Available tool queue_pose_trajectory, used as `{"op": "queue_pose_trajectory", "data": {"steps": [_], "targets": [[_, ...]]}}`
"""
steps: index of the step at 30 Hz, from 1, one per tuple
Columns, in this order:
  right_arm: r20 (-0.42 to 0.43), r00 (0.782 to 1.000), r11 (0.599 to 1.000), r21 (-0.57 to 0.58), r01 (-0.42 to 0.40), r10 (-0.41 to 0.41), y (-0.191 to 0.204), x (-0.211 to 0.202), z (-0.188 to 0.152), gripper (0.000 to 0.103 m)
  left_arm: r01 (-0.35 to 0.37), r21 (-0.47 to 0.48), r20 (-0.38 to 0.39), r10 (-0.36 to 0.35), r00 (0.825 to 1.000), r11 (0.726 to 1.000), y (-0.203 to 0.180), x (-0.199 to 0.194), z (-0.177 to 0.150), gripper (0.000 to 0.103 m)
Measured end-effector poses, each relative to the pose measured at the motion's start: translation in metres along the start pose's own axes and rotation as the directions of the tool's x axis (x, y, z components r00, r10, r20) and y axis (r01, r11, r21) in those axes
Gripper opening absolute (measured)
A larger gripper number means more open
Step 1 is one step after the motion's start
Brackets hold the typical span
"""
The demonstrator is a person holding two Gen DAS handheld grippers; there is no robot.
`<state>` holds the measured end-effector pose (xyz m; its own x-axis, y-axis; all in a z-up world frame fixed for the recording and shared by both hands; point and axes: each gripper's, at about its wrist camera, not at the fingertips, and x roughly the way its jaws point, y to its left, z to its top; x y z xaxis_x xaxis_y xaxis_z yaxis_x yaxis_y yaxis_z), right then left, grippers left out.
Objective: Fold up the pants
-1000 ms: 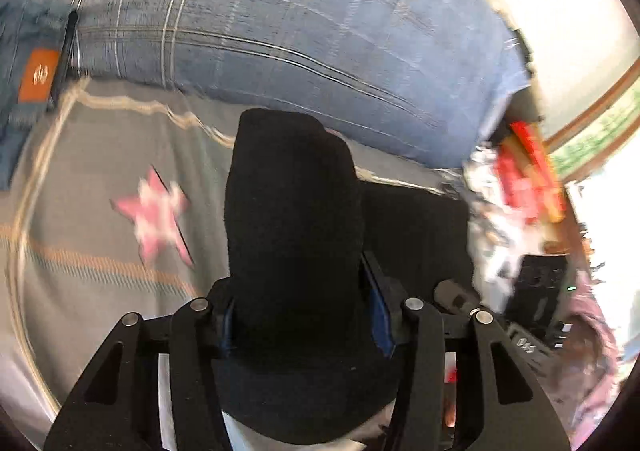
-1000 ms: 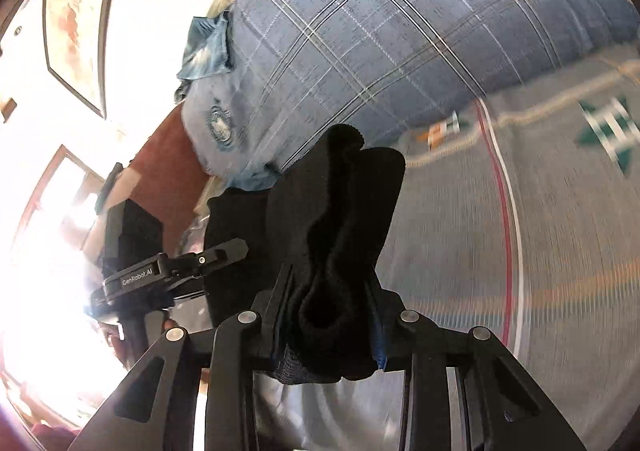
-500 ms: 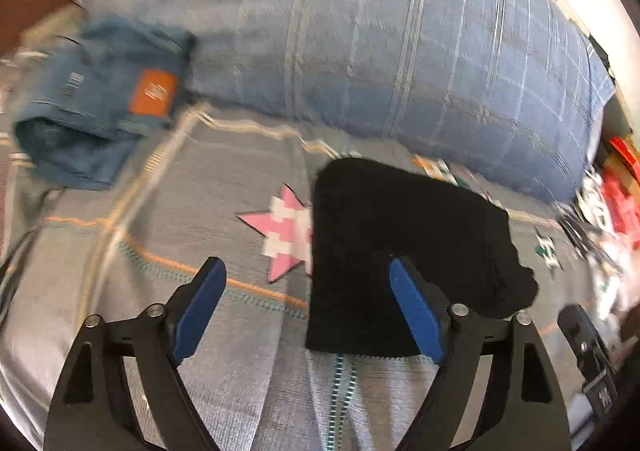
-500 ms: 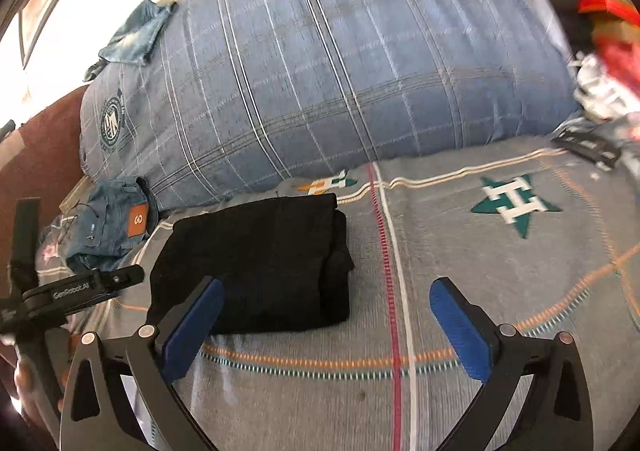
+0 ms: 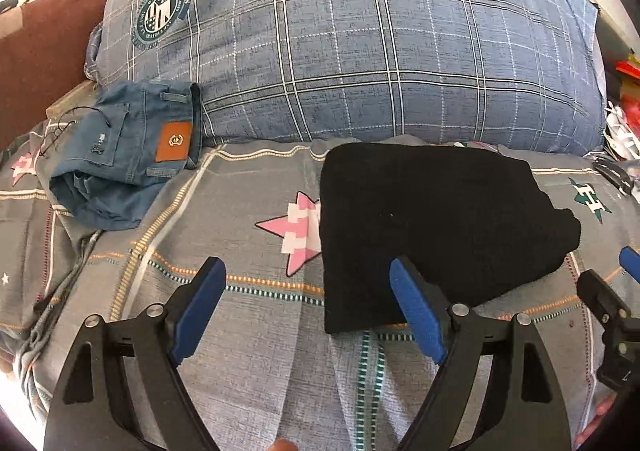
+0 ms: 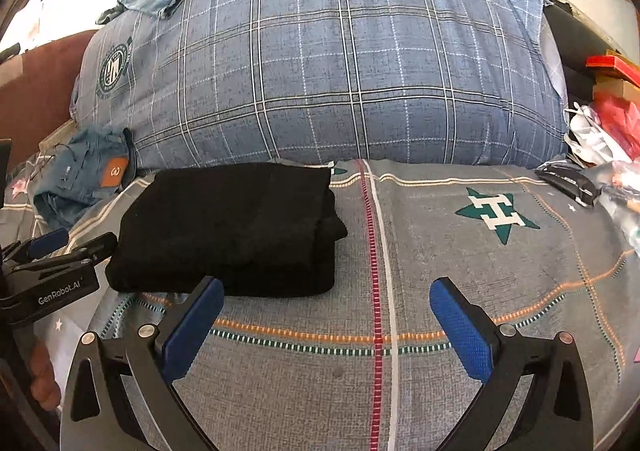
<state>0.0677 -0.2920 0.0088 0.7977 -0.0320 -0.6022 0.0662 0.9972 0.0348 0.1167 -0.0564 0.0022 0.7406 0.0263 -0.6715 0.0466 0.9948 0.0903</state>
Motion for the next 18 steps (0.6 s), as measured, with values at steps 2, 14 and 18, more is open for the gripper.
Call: {"op": "queue_pose_trajectory", "data": {"steps": [2, 14, 18], "targets": [[-0.004, 1.000, 1.000, -0.021, 0.020, -0.020, 0.001, 0.001, -0.001, 0.103, 0.003, -0.011, 0.002, -0.002, 1.000, 1.000, 0.000, -0.003, -0.003, 0.085], [0.019, 0.995, 0.994, -0.061, 0.096, -0.095, -0.014, -0.021, -0.017, 0.103, 0.079, -0.032, -0.004, -0.079, 0.997, 0.996, -0.008, -0.019, -0.011, 0.085], [0.014, 0.994, 0.993, -0.047, 0.108, -0.108, -0.021, -0.026, -0.021, 0.103, 0.106, -0.002, -0.006, -0.106, 0.994, 0.994, -0.016, -0.024, -0.013, 0.085]]}}
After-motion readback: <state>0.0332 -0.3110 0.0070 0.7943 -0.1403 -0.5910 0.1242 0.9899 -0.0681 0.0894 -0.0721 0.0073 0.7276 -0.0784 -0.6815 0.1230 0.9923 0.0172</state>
